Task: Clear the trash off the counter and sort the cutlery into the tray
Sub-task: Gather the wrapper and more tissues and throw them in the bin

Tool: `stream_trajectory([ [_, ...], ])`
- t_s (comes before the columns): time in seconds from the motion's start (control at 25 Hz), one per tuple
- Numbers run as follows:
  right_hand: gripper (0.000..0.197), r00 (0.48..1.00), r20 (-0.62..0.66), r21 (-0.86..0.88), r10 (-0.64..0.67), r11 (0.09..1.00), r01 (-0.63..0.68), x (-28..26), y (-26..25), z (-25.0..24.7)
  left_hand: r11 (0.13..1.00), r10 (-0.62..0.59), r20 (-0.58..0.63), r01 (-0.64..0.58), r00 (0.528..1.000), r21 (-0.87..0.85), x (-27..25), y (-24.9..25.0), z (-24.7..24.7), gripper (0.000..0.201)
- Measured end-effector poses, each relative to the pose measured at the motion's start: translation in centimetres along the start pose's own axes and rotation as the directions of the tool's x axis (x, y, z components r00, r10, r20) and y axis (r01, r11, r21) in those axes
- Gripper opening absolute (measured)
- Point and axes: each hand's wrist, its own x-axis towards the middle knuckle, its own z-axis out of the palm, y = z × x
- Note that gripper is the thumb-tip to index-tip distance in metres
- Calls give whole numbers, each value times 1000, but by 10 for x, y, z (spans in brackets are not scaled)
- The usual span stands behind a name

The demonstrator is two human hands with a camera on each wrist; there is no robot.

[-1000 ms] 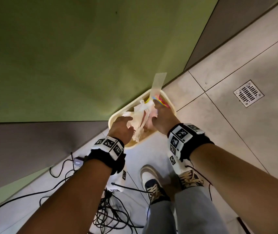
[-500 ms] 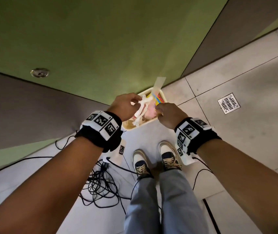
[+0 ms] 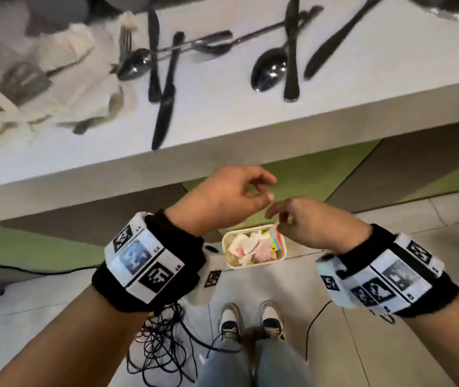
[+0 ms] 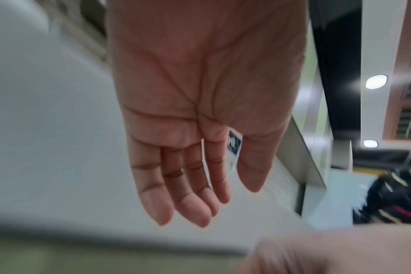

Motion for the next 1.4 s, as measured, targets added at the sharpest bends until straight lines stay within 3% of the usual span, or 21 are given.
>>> stream_trajectory([
  [0.16,36,984,-119,15,-135,990,138,-23,-58,-70,999,4,-250,-14,968,-36,-39,37,-83,24],
  [0.44,33,930,-272,-25,-246,968,249,-26,-125,-136,991,-114,-546,55,830,-124,-93,51,-161,19],
  [0.6,30,919,-318,11,-233,968,250,-13,-153,-139,978,-206,-644,137,737,-156,-110,22,-185,14],
  [0.72,30,912,-321,-2,-257,963,270,8,-178,-138,953,-298,-696,240,653,-184,-118,-10,-211,23],
  [0.88,36,914,-341,-5,-218,973,230,46,-212,-135,909,-391,-700,369,597,-192,-122,-63,-243,27],
  [1.0,43,925,-342,26,-165,982,185,73,-233,-131,879,-428,-647,456,631,-136,-118,-100,-255,33],
  [1.16,51,947,-316,44,-64,996,82,101,-254,-121,891,-410,-488,453,771,-33,-108,-133,-255,54],
  [1.28,62,952,-306,-45,-9,999,-5,115,-264,-116,877,-341,-401,441,851,189,-94,-146,-251,66],
  [1.4,71,957,-291,-86,15,995,-42,124,-272,-113,844,-284,-346,404,894,353,-84,-155,-252,60],
])
